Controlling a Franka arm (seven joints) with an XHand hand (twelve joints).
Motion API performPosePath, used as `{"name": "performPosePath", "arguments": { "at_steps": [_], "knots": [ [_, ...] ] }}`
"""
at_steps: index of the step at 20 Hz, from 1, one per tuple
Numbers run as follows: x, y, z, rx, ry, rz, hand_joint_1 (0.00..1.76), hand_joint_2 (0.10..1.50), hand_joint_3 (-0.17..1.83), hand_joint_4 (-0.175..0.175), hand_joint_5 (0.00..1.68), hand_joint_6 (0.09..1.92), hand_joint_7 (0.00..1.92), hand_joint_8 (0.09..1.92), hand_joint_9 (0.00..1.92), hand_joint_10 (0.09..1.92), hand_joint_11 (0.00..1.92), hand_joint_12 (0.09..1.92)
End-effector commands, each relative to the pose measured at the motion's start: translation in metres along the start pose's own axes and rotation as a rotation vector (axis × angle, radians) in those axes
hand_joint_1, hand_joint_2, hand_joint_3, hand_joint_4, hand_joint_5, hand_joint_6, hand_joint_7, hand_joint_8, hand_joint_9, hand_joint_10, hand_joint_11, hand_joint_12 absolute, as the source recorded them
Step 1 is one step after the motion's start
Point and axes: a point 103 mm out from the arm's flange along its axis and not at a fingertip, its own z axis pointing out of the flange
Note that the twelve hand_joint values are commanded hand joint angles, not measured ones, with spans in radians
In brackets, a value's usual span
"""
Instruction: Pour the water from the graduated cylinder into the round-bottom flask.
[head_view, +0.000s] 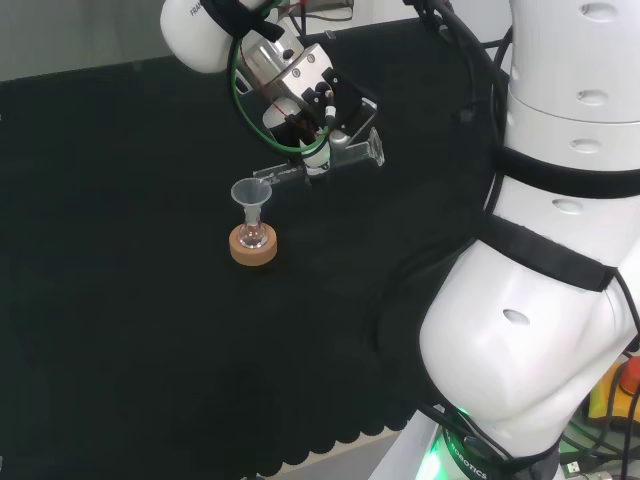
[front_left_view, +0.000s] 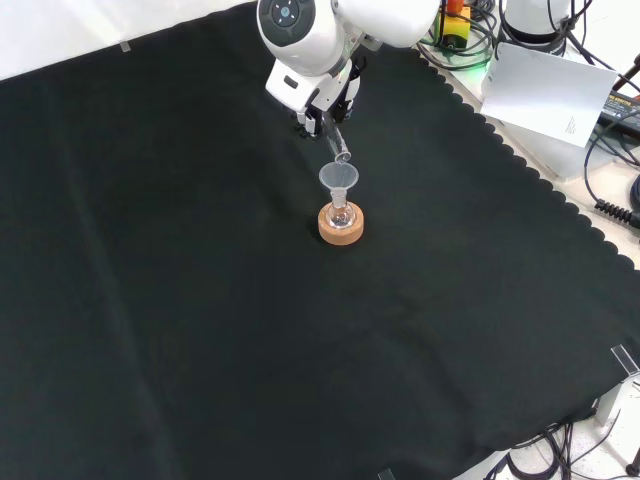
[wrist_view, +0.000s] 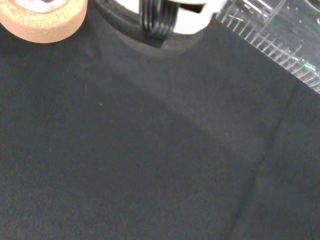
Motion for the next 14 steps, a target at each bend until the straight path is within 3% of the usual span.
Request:
{"name": "performPosePath", "arguments": {
  "at_steps": [1,14],
  "knots": [
    [-0.0006,-0.0005,-0.0002,0.001,-0.002,0.004,1.32,1.02,-0.17,-0.175,1.50,0.09,1.57,0.09,1.78,0.09,1.43,0.57],
    [-0.0041,-0.0044,-0.0034,-0.012,0.014,-0.003,1.32,1.02,-0.17,-0.175,1.50,0.09,1.57,0.09,1.78,0.09,1.43,0.57]
  ]
}}
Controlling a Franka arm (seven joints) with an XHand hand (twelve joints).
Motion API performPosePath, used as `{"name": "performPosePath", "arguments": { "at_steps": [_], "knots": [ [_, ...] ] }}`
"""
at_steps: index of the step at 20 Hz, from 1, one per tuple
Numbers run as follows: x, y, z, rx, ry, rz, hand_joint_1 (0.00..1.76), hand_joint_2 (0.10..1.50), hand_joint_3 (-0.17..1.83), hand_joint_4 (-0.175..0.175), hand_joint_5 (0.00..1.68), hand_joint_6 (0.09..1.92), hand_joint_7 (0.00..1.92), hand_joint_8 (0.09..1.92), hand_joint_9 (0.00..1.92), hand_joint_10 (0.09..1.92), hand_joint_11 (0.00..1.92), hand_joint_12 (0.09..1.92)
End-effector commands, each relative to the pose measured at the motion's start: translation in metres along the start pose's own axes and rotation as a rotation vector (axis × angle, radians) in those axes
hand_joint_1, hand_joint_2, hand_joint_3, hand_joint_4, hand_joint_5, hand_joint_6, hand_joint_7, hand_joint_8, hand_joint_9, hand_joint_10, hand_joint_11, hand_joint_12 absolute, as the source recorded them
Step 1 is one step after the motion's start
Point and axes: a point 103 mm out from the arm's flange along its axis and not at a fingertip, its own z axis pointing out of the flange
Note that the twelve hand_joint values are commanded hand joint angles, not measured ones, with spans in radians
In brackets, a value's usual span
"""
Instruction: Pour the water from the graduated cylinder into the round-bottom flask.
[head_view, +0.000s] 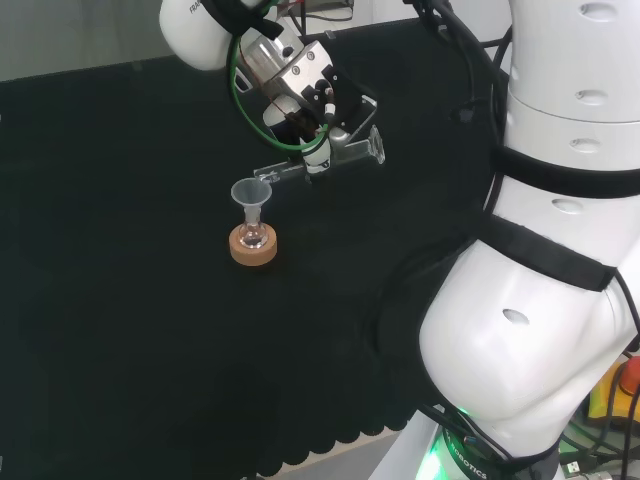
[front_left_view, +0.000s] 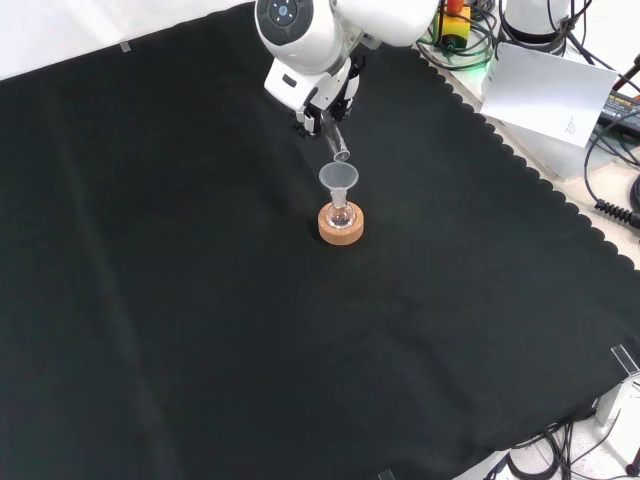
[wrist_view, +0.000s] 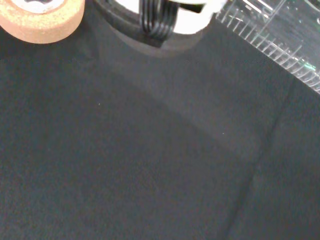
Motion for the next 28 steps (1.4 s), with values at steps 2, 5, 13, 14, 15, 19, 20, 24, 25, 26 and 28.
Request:
{"name": "performPosePath", "arguments": {
  "at_steps": [2,5,13,14,15,19,20,24,25,26,28],
  "knots": [
    [-0.004,-0.004,0.000,-0.033,0.039,-0.018,1.32,1.02,-0.17,-0.175,1.50,0.09,1.57,0.09,1.78,0.09,1.43,0.57],
    [-0.005,-0.004,0.001,-0.049,0.063,-0.027,1.32,1.02,-0.17,-0.175,1.50,0.09,1.57,0.09,1.78,0.09,1.43,0.56],
    [-0.010,-0.005,0.006,-0.118,0.179,-0.067,1.32,1.02,-0.17,-0.175,1.50,0.09,1.57,0.09,1.78,0.09,1.43,0.56],
    [-0.010,-0.005,0.007,-0.129,0.200,-0.077,1.32,1.02,-0.17,-0.175,1.50,0.09,1.57,0.09,1.78,0.09,1.43,0.56],
    [-0.010,-0.005,0.008,-0.135,0.209,-0.082,1.32,1.02,-0.17,-0.175,1.50,0.09,1.57,0.09,1.78,0.09,1.43,0.56],
    [-0.011,-0.003,0.010,-0.163,0.247,-0.095,1.32,1.02,-0.17,-0.175,1.50,0.09,1.57,0.09,1.78,0.09,1.43,0.56],
    [-0.011,-0.003,0.011,-0.167,0.251,-0.099,1.32,1.02,-0.17,-0.175,1.50,0.09,1.57,0.09,1.78,0.09,1.43,0.56],
    [-0.011,-0.002,0.010,-0.161,0.252,-0.105,1.32,1.02,-0.17,-0.175,1.51,0.09,1.57,0.09,1.78,0.09,1.43,0.56],
    [-0.011,-0.001,0.010,-0.157,0.246,-0.106,1.32,1.02,-0.17,-0.175,1.51,0.09,1.57,0.09,1.78,0.09,1.43,0.56],
    [-0.011,-0.001,0.010,-0.154,0.241,-0.106,1.32,1.02,-0.17,-0.175,1.51,0.09,1.57,0.09,1.78,0.09,1.43,0.56],
    [-0.011,-0.001,0.010,-0.158,0.237,-0.107,1.32,1.02,-0.17,-0.175,1.51,0.09,1.57,0.09,1.78,0.09,1.43,0.56]
  ]
}}
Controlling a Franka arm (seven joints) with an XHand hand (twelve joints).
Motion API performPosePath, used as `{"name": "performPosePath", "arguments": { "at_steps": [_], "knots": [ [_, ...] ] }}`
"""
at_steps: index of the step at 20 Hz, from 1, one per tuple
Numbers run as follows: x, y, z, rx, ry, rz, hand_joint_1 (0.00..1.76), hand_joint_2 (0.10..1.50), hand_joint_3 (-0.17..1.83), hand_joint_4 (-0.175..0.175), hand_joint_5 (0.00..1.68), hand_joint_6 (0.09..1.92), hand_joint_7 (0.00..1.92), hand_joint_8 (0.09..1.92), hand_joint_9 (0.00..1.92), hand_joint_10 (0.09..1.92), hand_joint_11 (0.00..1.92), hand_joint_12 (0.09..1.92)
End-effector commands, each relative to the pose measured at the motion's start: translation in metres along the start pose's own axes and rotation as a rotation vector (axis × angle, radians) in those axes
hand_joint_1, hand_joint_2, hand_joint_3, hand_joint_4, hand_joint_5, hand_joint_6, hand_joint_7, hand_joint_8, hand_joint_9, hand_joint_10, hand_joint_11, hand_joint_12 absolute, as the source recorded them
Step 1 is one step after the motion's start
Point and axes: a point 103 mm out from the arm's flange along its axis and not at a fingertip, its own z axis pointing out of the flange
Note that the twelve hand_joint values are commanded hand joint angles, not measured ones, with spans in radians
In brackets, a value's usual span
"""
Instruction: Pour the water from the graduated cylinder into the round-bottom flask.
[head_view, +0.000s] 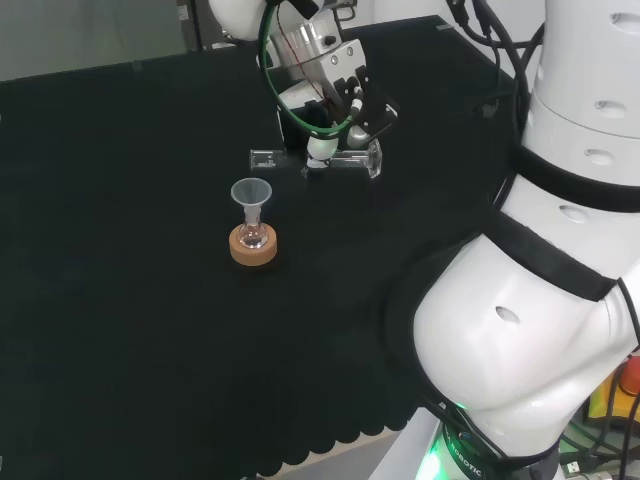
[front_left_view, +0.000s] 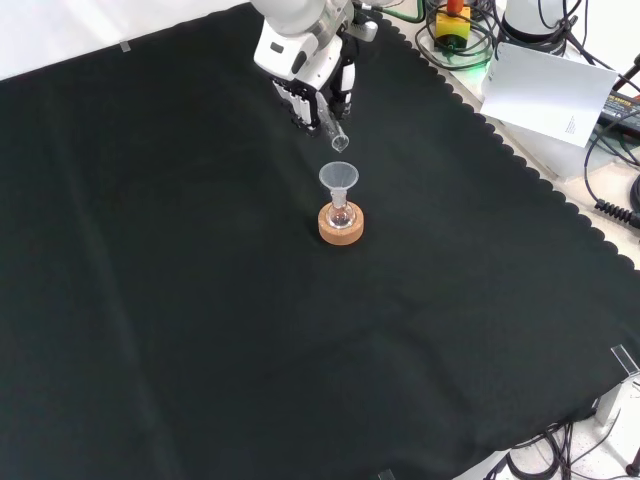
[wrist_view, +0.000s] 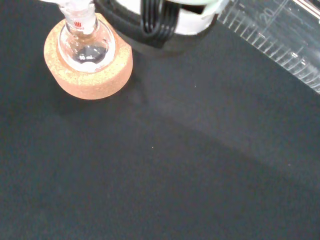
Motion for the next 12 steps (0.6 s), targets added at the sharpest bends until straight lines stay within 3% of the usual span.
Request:
{"name": "performPosePath", "arguments": {
  "at_steps": [1,4,12],
  "knots": [
    [0.0003,0.0011,0.0001,0.000,-0.007,-0.007,1.32,1.02,-0.17,-0.175,1.51,0.09,1.57,0.09,1.78,0.09,1.43,0.56],
    [-0.0013,0.0009,0.0005,-0.019,0.023,-0.026,1.32,1.02,-0.17,-0.175,1.51,0.09,1.57,0.09,1.78,0.09,1.43,0.56],
    [-0.0094,-0.0040,0.0009,-0.143,0.179,-0.084,1.32,1.02,-0.17,-0.175,1.51,0.09,1.57,0.09,1.78,0.09,1.43,0.56]
  ]
}}
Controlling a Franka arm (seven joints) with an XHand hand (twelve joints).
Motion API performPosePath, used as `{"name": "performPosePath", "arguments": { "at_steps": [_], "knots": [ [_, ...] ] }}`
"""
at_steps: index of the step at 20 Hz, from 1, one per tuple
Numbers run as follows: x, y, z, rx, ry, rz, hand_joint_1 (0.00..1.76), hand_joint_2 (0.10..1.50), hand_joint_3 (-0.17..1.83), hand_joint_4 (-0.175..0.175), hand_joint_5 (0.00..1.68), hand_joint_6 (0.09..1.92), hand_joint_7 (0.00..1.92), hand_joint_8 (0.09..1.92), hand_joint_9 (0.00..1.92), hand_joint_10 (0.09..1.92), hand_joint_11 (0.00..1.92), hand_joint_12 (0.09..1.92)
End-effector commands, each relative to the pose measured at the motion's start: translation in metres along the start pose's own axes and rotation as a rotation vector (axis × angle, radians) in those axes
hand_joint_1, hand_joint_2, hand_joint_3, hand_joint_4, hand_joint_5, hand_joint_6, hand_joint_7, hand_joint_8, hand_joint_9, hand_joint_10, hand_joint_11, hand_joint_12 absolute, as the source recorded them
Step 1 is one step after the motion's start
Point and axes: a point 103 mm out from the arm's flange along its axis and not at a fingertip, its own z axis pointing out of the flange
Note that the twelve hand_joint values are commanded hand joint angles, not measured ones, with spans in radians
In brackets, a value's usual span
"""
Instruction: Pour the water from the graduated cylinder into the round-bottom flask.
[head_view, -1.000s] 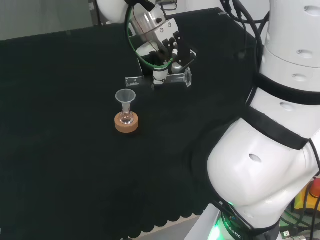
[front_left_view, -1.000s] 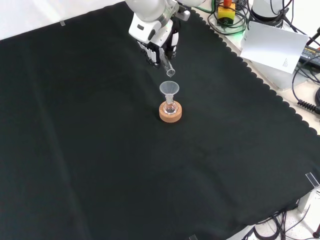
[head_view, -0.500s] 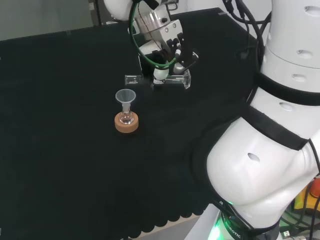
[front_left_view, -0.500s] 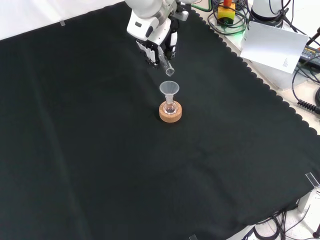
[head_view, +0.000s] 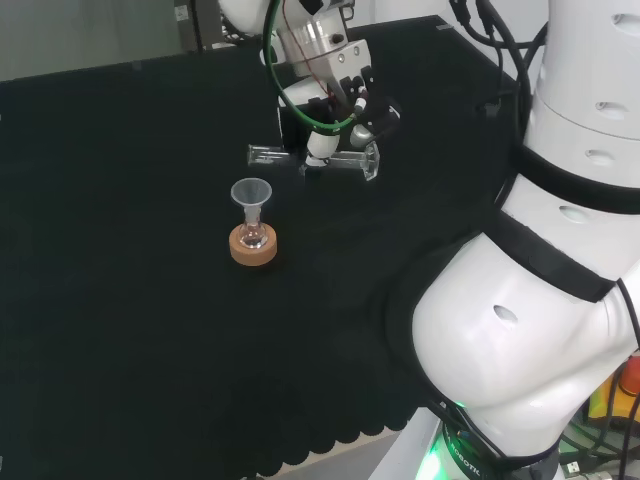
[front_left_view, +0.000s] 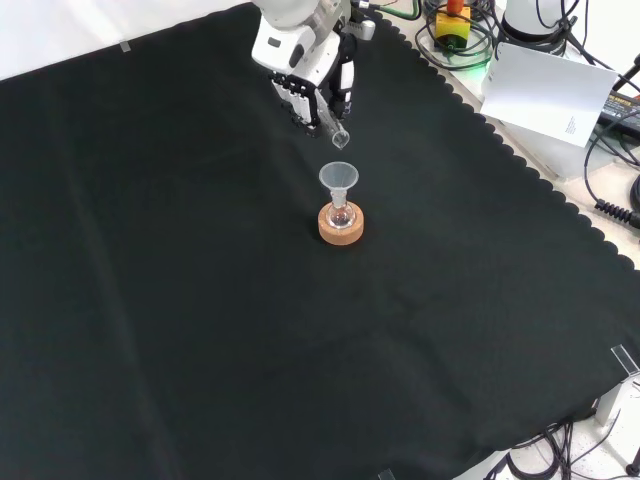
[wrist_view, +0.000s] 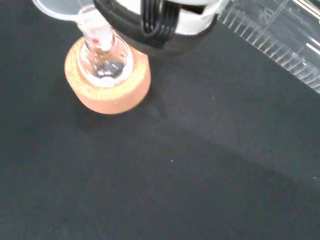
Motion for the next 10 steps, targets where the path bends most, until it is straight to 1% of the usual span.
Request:
{"name": "performPosePath", "arguments": {
  "at_steps": [1,3,5,10],
  "knots": [
    [-0.008,-0.005,0.000,-0.107,0.117,-0.040,1.32,1.02,-0.17,-0.175,1.51,0.09,1.57,0.09,1.78,0.09,1.43,0.56],
    [-0.009,-0.005,0.001,-0.121,0.141,-0.050,1.32,1.02,-0.17,-0.175,1.51,0.09,1.57,0.09,1.78,0.09,1.43,0.56],
    [-0.012,-0.005,0.004,-0.128,0.191,-0.060,1.32,1.02,-0.17,-0.175,1.51,0.09,1.57,0.09,1.78,0.09,1.43,0.56],
    [-0.018,-0.003,0.009,-0.148,0.246,-0.082,1.32,1.02,-0.17,-0.175,1.51,0.09,1.57,0.09,1.78,0.09,1.43,0.56]
  ]
}}
